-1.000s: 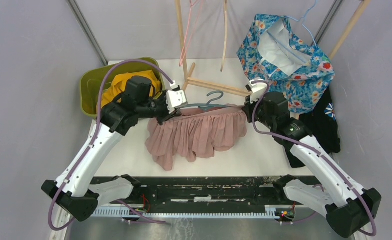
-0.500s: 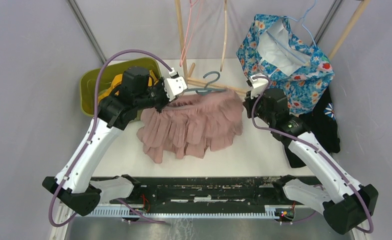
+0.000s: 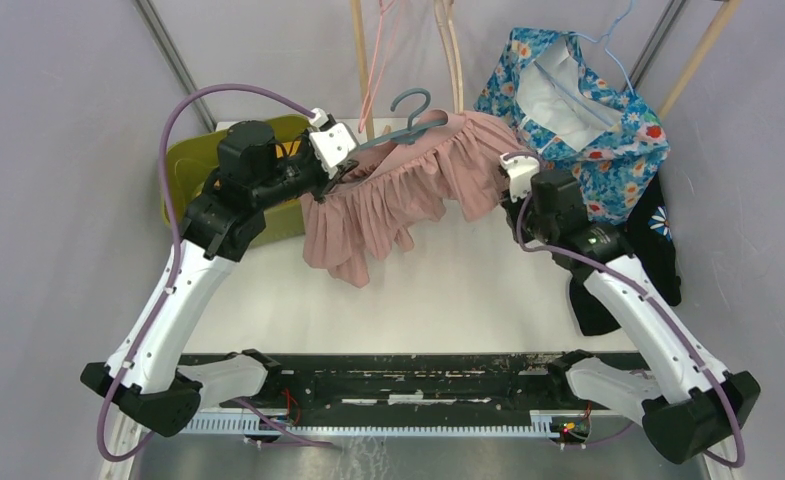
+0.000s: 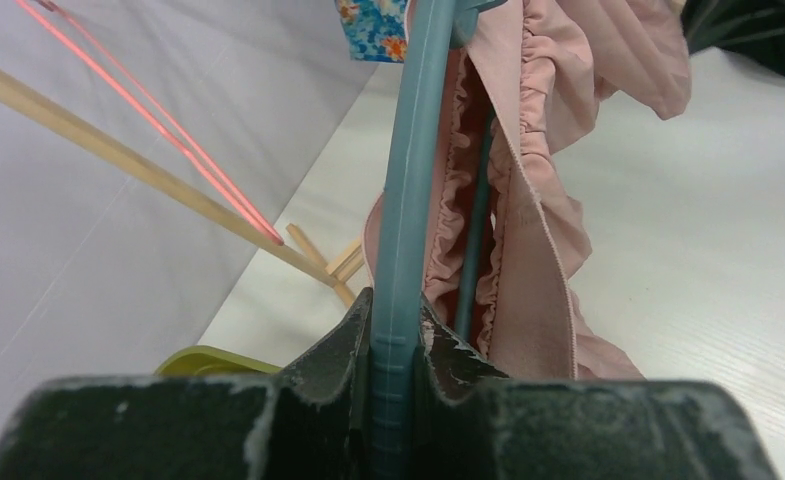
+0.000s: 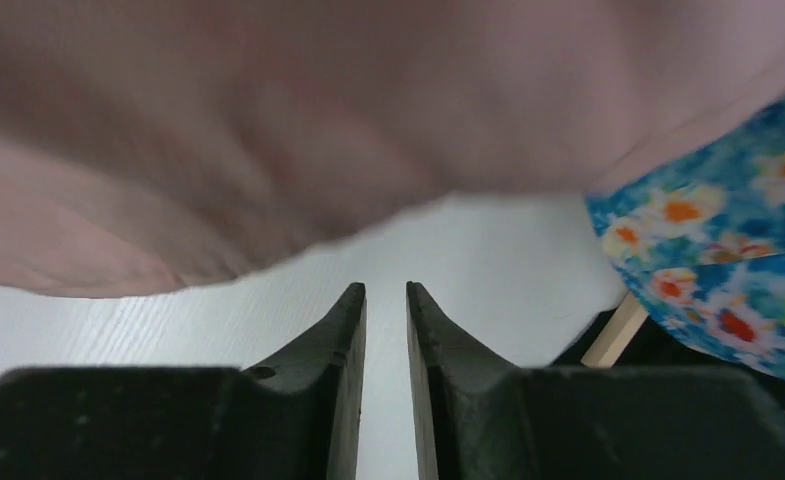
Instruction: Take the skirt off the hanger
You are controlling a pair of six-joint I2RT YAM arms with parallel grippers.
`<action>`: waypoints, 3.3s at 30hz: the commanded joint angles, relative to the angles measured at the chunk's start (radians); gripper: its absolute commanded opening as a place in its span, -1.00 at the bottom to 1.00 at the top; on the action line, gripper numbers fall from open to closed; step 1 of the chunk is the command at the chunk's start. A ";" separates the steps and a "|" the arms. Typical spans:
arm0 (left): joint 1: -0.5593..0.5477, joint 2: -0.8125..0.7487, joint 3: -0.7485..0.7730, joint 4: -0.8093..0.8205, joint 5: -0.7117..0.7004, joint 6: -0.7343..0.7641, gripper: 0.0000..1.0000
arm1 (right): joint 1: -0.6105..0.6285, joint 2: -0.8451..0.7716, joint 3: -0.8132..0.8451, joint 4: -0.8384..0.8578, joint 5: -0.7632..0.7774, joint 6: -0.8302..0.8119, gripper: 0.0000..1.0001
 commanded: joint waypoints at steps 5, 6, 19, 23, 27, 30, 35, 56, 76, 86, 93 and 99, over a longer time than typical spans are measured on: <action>-0.001 0.010 0.014 -0.002 0.116 0.045 -0.94 | 0.016 -0.081 0.280 -0.092 -0.038 -0.153 -0.31; -0.001 0.016 0.014 -0.022 0.138 0.056 -0.94 | 0.023 -0.076 0.306 -0.104 -0.066 -0.172 -0.28; -0.002 0.003 -0.072 -0.141 0.381 0.219 -0.94 | 0.185 0.136 0.630 -0.302 -0.198 -0.294 -0.06; -0.002 0.016 -0.062 -0.133 0.371 0.218 -0.94 | 0.240 0.149 0.690 -0.391 -0.212 -0.304 -0.06; -0.002 0.032 -0.063 -0.116 0.358 0.218 -0.94 | 0.251 0.140 0.761 -0.417 -0.229 -0.299 -0.07; -0.003 0.051 -0.065 -0.109 0.346 0.220 -0.94 | 0.253 0.140 0.825 -0.433 -0.233 -0.295 -0.07; -0.002 0.071 -0.062 -0.095 0.352 0.221 -0.94 | 0.253 0.137 0.841 -0.412 -0.267 -0.280 -0.07; -0.002 0.058 -0.039 -0.093 0.389 0.204 -0.94 | 0.259 0.203 0.714 -0.177 -0.434 -0.196 -0.10; -0.002 0.047 0.027 -0.115 0.376 0.199 -0.94 | 0.262 0.199 0.593 -0.124 -0.443 -0.187 -0.10; -0.002 0.010 0.064 -0.134 0.423 0.187 -0.94 | 0.263 0.196 0.574 -0.125 -0.280 -0.270 -0.11; -0.002 0.006 0.057 -0.134 0.423 0.187 -0.94 | 0.262 0.204 0.570 -0.136 -0.302 -0.264 -0.58; -0.002 0.009 0.060 -0.132 0.421 0.188 -0.94 | 0.263 0.190 0.563 -0.139 -0.272 -0.233 -0.99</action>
